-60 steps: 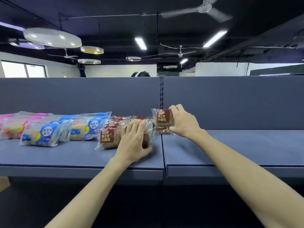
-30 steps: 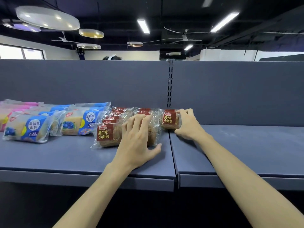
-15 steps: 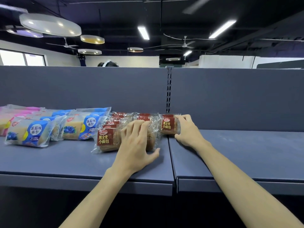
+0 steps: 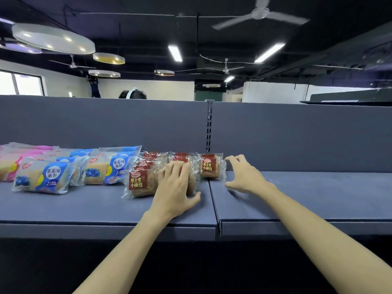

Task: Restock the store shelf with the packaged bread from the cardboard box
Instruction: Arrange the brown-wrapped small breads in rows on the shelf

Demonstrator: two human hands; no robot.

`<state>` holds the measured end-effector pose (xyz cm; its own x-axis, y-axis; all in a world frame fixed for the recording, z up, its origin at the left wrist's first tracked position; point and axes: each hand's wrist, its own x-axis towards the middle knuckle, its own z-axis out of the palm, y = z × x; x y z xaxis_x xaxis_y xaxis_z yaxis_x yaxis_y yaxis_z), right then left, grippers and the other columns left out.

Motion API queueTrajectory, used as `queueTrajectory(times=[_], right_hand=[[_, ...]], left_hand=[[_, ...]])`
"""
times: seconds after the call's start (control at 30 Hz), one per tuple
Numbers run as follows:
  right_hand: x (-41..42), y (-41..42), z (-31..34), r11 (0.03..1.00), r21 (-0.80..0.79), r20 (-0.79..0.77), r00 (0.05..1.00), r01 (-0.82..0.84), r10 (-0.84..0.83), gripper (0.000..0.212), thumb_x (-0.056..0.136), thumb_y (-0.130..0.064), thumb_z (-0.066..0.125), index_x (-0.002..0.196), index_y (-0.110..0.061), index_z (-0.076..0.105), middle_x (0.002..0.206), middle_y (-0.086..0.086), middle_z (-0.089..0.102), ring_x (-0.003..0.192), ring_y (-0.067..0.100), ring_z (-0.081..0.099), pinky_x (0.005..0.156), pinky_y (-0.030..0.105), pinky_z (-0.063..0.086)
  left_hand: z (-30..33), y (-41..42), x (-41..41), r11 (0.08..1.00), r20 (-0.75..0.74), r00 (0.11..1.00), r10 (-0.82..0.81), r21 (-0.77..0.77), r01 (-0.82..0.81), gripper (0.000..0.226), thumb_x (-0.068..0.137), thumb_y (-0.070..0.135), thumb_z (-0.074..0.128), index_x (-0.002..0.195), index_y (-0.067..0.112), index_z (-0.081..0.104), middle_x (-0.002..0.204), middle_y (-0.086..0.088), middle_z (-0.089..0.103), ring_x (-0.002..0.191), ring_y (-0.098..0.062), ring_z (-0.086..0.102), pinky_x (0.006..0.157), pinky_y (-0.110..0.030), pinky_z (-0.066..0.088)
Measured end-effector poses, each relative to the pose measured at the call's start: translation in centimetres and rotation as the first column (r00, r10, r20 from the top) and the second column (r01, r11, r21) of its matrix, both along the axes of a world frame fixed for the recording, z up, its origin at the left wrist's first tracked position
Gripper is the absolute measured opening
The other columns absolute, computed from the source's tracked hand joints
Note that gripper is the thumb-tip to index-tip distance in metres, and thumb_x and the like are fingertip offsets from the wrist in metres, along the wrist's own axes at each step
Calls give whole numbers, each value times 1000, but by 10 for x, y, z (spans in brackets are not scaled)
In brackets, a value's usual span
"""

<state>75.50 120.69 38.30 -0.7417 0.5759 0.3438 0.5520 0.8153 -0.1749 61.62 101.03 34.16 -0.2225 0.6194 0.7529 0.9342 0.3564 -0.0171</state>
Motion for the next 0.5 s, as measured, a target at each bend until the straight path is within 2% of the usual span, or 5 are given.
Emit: queueTrajectory(times=[0.17, 0.3, 0.5], right_hand=[[19, -43, 10, 997, 69, 98, 995, 19, -26, 65, 79, -32, 67, 137, -23, 37, 129, 3, 39, 82, 29, 62, 74, 41, 55], [20, -88, 16, 995, 97, 109, 994, 6, -17, 66, 81, -31, 66, 139, -21, 36, 130, 6, 40, 82, 30, 59, 68, 35, 50], [-1, -162, 24, 993, 111, 103, 994, -34, 22, 68, 86, -36, 67, 143, -21, 35, 138, 8, 41, 102, 30, 58, 81, 39, 51]], left_hand=[[3, -20, 9, 999, 14, 1000, -3, 41, 2, 64, 71, 54, 57, 123, 17, 53, 118, 0, 55, 113, -24, 48, 94, -39, 40], [8, -56, 2, 998, -53, 996, -69, -15, 68, 61, 71, 52, 59, 124, 21, 53, 119, 2, 56, 112, -23, 52, 90, -37, 42], [17, -136, -33, 993, -51, 993, -105, -52, 103, 63, 68, 47, 65, 125, 25, 55, 118, 4, 57, 112, -22, 53, 90, -37, 44]])
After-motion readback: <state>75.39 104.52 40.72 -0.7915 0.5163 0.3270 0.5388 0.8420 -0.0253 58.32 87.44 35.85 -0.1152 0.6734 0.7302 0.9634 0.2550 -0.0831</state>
